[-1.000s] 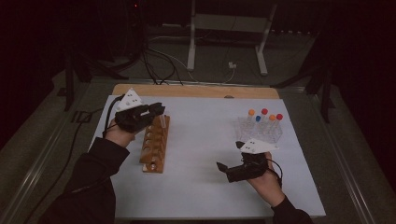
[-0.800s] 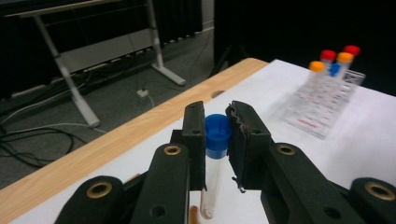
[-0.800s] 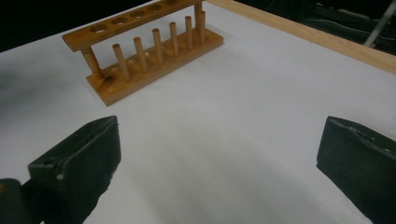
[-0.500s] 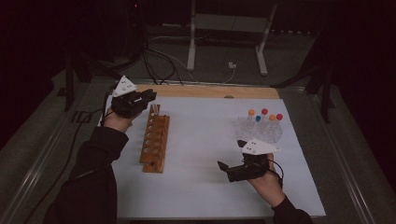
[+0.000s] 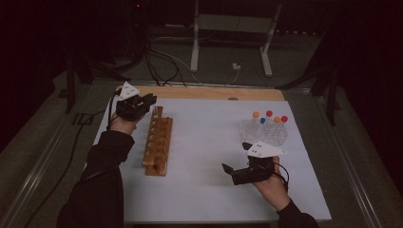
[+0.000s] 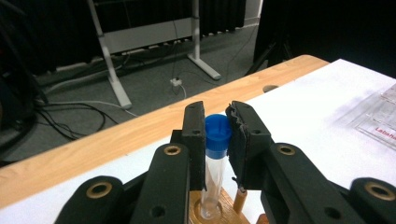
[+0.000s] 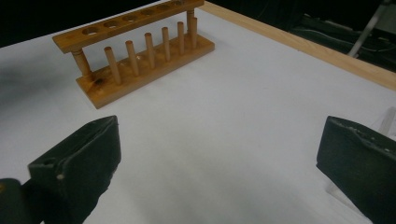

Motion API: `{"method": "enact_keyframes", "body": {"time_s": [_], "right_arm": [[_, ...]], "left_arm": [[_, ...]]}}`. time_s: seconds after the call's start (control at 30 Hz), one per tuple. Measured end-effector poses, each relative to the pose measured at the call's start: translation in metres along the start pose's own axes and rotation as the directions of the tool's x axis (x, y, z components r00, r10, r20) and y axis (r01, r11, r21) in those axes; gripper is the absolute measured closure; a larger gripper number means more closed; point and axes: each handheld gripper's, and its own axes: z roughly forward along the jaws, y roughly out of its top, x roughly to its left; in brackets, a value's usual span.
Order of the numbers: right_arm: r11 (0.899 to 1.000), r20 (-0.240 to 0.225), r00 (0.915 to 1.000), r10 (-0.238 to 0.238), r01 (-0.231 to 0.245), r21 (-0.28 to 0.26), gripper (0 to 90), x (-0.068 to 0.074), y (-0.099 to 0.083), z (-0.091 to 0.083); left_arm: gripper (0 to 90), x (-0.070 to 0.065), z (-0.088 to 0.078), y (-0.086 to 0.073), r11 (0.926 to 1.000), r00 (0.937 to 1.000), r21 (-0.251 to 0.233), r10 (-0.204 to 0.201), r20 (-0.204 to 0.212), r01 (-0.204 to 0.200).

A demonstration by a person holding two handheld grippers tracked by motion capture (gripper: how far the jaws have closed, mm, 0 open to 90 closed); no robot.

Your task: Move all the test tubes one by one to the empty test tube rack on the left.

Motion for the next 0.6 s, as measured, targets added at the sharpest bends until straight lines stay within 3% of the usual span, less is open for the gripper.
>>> {"method": "enact_keyframes", "body": {"time_s": [0.37,0.6], "right_arm": [[1.0,-0.015,0.9998,0.01,-0.01,0.003,0.0,-0.002,-0.002,0.001],[1.0,-0.021,0.9997,0.015,-0.015,-0.001,0.0,-0.003,-0.002,0.001]], "left_arm": [[78.2,-0.001,0.014,-0.025,0.9992,0.9999,0.037,-0.015,-0.004,0.015],[78.2,-0.002,0.019,-0.036,0.9988,0.9999,0.049,0.0,-0.011,0.0]]}}
